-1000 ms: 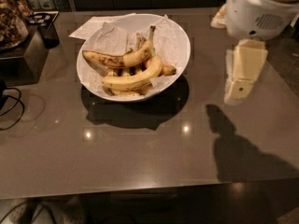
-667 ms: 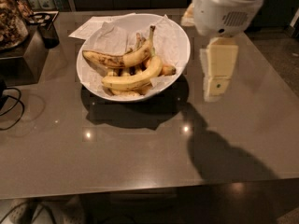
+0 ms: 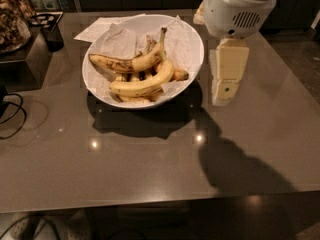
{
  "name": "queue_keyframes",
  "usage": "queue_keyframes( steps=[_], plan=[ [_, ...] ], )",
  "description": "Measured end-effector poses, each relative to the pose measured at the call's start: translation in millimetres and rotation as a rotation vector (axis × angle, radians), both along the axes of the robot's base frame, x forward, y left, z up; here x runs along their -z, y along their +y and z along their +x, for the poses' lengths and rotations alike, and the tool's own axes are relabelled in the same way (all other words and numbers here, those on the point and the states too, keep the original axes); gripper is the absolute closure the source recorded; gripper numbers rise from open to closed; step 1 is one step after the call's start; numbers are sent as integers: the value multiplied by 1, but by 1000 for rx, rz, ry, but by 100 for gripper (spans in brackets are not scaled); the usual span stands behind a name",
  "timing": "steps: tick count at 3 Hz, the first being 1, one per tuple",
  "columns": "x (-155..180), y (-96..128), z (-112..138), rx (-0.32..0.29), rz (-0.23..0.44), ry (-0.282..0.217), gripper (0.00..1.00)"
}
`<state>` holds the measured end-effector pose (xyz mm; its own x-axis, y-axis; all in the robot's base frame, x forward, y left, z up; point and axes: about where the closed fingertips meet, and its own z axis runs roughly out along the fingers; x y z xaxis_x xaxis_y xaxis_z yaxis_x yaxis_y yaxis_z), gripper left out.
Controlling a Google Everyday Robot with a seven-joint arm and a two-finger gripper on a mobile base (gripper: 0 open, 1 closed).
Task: Pick banana from white bowl
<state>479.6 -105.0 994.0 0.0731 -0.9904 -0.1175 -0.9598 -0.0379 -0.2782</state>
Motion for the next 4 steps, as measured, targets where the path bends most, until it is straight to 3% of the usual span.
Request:
queue_keyframes(
  steps=[2,4],
  plan=[
    [-7,28,24,-20,5,0,26],
    [3,58,42,-77,-16,27,31]
  ],
)
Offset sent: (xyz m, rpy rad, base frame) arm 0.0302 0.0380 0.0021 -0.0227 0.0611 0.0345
